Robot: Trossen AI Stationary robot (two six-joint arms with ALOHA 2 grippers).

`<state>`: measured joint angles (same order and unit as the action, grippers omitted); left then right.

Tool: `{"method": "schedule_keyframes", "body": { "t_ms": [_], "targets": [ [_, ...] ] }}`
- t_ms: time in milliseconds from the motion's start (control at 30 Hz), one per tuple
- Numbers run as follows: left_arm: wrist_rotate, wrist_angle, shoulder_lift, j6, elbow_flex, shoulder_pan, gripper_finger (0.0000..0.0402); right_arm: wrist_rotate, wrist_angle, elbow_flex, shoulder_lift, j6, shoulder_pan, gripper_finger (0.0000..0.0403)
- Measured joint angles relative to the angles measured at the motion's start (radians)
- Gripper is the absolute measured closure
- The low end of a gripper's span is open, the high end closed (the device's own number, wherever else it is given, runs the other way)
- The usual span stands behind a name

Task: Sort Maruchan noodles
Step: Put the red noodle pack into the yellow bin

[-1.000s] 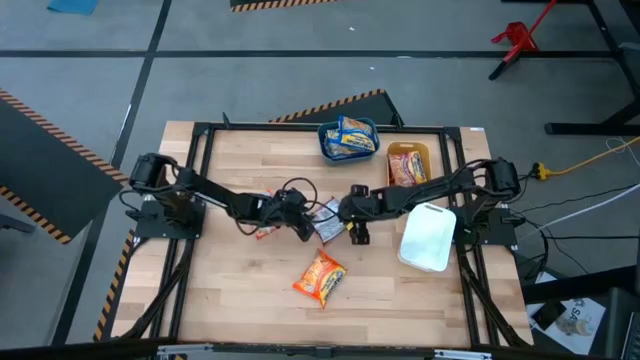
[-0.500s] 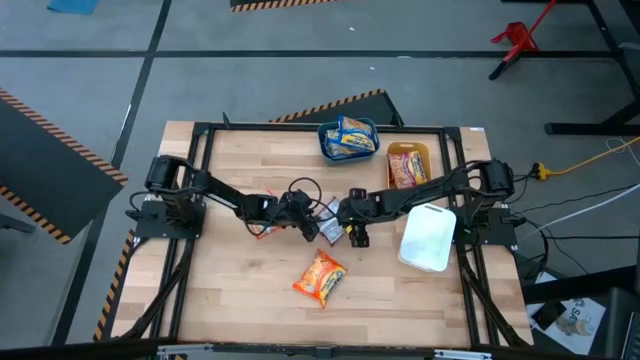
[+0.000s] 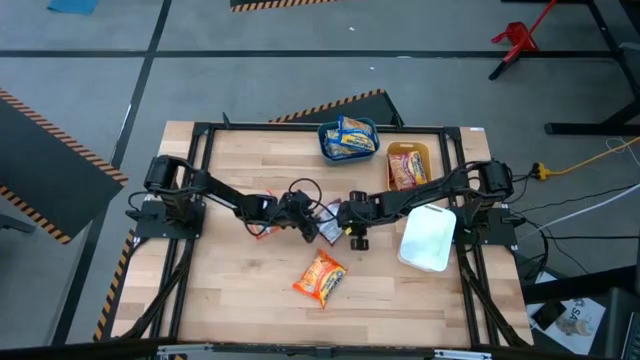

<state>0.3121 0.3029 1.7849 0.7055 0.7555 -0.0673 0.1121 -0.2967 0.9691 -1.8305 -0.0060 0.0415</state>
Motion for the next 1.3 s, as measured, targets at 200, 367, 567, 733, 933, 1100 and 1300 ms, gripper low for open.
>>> {"method": "schedule_keyframes", "body": {
  "t_ms": [200, 367, 567, 733, 933, 1100, 1300],
  "targets": [
    [-0.070, -0.008, -0.040, 0.019, -0.001, -0.001, 0.0232, 0.013, -0.010, 0.000, 0.007, 0.025, -0.002, 0.0334],
    [-0.132, -0.026, -0.113, 0.043, -0.001, -0.001, 0.0232, 0.053, -0.049, -0.007, 0.047, 0.029, -0.005, 0.0375],
    [-0.137, -0.039, -0.231, 0.045, 0.002, -0.017, 0.0232, 0.080, -0.127, -0.006, 0.139, 0.021, -0.033, 0.0395],
    [-0.086, -0.067, -0.326, 0.043, 0.001, -0.042, 0.0232, 0.102, -0.200, -0.005, 0.225, 0.020, -0.074, 0.0400],
    [-0.012, -0.102, -0.401, -0.001, -0.001, -0.080, 0.0232, 0.147, -0.270, -0.004, 0.356, 0.000, -0.128, 0.0401],
    [0.019, -0.113, -0.409, -0.003, -0.001, -0.101, 0.0232, 0.280, -0.434, -0.003, 0.492, 0.085, -0.181, 0.0401],
    [0.055, -0.147, -0.410, -0.002, 0.000, -0.119, 0.0232, 0.475, -0.678, -0.002, 0.611, 0.378, -0.244, 0.0401]
  ]
}}
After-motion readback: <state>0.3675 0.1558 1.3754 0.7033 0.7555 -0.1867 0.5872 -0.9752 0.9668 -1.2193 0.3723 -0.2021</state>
